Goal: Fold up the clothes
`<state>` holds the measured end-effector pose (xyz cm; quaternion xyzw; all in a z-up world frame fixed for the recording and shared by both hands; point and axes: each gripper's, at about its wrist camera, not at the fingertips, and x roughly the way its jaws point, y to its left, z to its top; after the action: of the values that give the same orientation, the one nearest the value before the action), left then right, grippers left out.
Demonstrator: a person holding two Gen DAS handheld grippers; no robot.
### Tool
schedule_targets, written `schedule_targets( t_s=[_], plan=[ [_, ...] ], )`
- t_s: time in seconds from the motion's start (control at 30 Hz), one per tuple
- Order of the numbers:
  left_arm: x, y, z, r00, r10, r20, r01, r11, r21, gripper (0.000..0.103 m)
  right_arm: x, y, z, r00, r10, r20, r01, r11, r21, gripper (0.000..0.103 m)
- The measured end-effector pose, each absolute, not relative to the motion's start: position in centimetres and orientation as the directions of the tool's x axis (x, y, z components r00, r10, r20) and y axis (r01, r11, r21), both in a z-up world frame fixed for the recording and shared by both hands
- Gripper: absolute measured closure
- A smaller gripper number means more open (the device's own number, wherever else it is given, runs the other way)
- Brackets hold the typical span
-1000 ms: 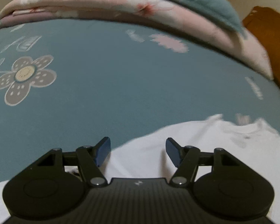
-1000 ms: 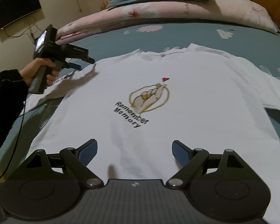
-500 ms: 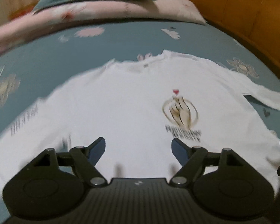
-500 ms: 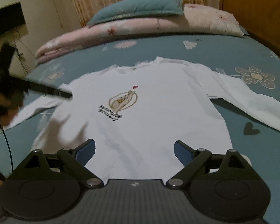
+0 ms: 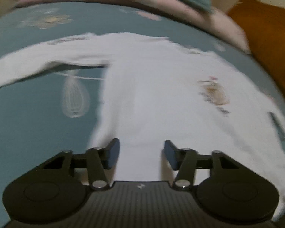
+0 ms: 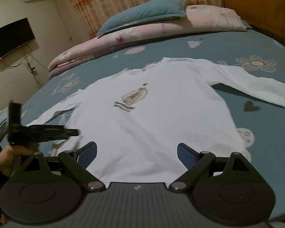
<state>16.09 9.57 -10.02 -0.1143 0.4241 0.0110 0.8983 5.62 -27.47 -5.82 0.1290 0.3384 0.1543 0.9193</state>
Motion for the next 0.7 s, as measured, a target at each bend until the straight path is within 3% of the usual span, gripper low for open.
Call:
schedule_targets(
  t_s=[0.27, 0.37, 0.47, 0.53, 0.57, 0.6, 0.7],
  plan=[
    [15.7, 11.2, -8.7, 0.700, 0.025, -0.714, -0.133, 0.986, -0.096, 0.058, 6.4, -29.5, -8.6, 0.708, 0.350, -0.614, -0.119, 0.915, 0.385, 0.008],
    [16.9, 13.0, -10.1, 0.659, -0.021, -0.752, -0.161, 0.972, -0.169, 0.066, 6.5, -29.3, -9.0, 0.700, 0.365, -0.614, -0.132, 0.911, 0.391, 0.008],
    [17.2, 13.2, -10.4, 0.667, -0.085, -0.740, -0.106, 0.973, -0.207, 0.066, 6.5, -29.4, -9.1, 0.702, 0.367, -0.610, -0.136, 0.910, 0.391, 0.008],
    [17.6, 12.5, -10.4, 0.659, -0.093, -0.747, -0.058, 0.983, -0.173, 0.077, 6.6, -29.6, -9.1, 0.704, 0.365, -0.609, -0.129, 0.909, 0.395, 0.008],
    [17.6, 12.3, -10.4, 0.655, -0.089, -0.751, -0.048, 0.986, -0.158, 0.091, 6.6, -29.7, -9.1, 0.706, 0.363, -0.608, -0.125, 0.909, 0.398, 0.008],
    [17.6, 12.2, -10.3, 0.651, -0.083, -0.754, -0.044, 0.988, -0.147, 0.099, 6.7, -29.8, -9.2, 0.707, 0.362, -0.608, -0.121, 0.908, 0.400, 0.008],
    [17.1, 12.3, -9.8, 0.656, -0.058, -0.752, -0.078, 0.987, -0.144, 0.100, 6.9, -29.9, -9.3, 0.706, 0.356, -0.613, -0.117, 0.911, 0.394, 0.008]
  ],
)
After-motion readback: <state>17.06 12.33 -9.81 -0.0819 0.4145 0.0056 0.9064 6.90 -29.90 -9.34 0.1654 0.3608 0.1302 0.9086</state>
